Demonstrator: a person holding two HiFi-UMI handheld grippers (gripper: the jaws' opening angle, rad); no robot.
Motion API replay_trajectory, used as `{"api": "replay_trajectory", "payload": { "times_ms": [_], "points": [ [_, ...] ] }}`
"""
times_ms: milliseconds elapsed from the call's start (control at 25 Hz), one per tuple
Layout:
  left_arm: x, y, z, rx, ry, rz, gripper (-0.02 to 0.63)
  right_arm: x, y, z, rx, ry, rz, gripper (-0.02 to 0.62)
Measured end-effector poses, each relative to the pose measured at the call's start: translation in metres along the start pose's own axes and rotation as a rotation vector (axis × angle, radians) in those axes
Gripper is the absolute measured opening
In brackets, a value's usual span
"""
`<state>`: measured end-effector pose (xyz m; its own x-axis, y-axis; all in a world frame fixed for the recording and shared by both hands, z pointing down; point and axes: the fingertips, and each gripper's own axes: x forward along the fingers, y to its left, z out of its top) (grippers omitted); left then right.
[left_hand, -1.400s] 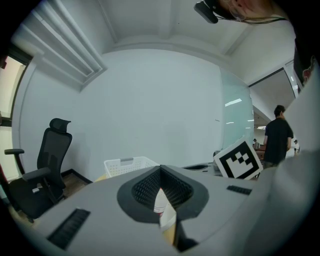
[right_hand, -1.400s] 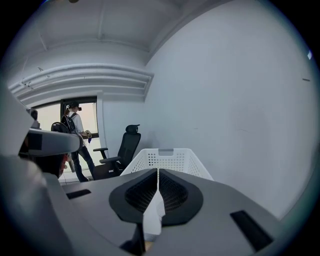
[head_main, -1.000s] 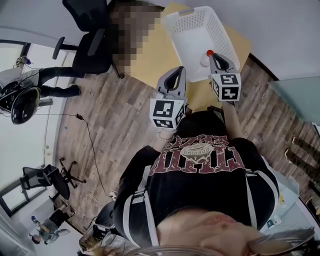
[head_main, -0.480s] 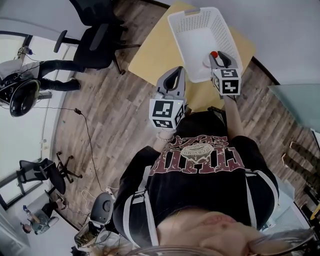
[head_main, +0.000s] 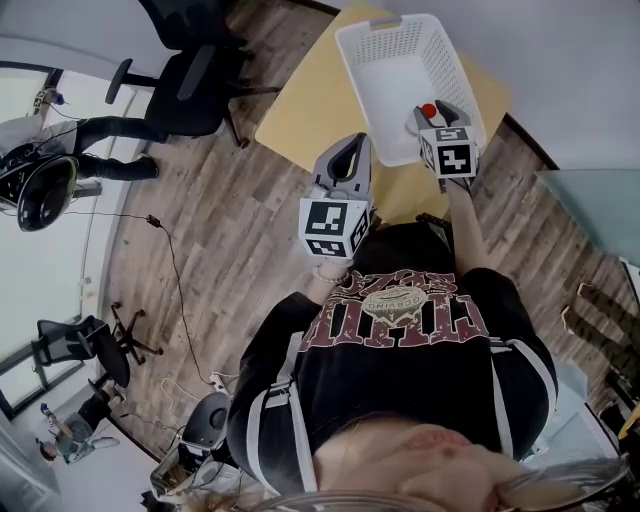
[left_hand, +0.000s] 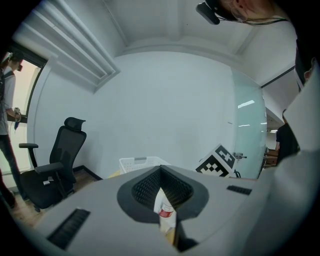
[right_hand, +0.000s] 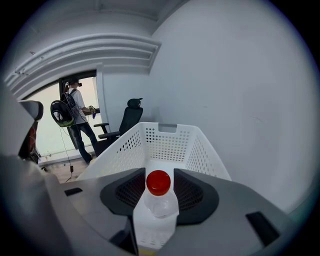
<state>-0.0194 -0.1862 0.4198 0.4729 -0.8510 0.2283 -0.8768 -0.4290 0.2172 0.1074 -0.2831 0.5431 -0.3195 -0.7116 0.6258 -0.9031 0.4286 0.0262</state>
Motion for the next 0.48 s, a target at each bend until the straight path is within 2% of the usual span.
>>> {"api": "replay_trajectory", "payload": {
  "times_ms": [480],
  "points": [
    [-0.0048,0.0053,0.0034,-0.013,-0.015,0.014,0.048,0.0092,0.0039,-0.0095,-0.100,0.105,-0.027,0.169]
  ]
}}
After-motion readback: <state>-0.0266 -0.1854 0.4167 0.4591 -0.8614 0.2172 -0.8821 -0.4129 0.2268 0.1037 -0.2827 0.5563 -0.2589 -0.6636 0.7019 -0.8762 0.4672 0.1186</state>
